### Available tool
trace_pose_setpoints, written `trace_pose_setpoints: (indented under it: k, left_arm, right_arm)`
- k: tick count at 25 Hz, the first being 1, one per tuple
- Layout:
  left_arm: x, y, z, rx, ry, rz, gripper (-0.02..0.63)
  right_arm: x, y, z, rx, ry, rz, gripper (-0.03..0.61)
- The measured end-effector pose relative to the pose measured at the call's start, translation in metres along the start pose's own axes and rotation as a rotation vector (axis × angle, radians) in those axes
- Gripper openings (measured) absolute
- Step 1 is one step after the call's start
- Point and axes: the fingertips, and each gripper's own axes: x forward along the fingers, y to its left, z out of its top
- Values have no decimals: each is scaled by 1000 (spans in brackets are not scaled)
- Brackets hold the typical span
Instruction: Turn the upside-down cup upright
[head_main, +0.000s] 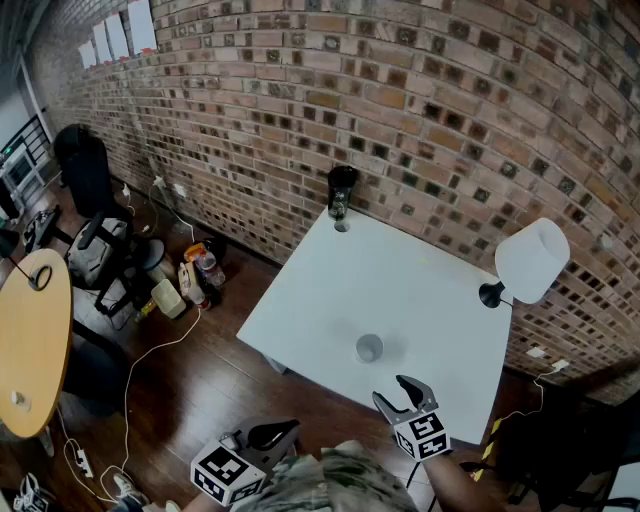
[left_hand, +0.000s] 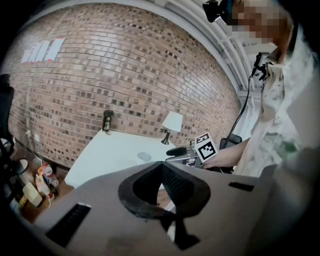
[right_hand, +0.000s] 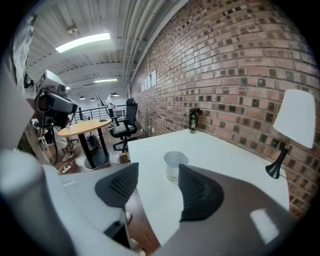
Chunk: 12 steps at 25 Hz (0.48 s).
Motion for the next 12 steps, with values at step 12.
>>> trace_pose_setpoints:
  k: [12]
  left_arm:
    - [6, 92, 41, 36, 9, -13, 6]
  right_arm:
    - [131, -47, -21, 60, 43, -114, 370]
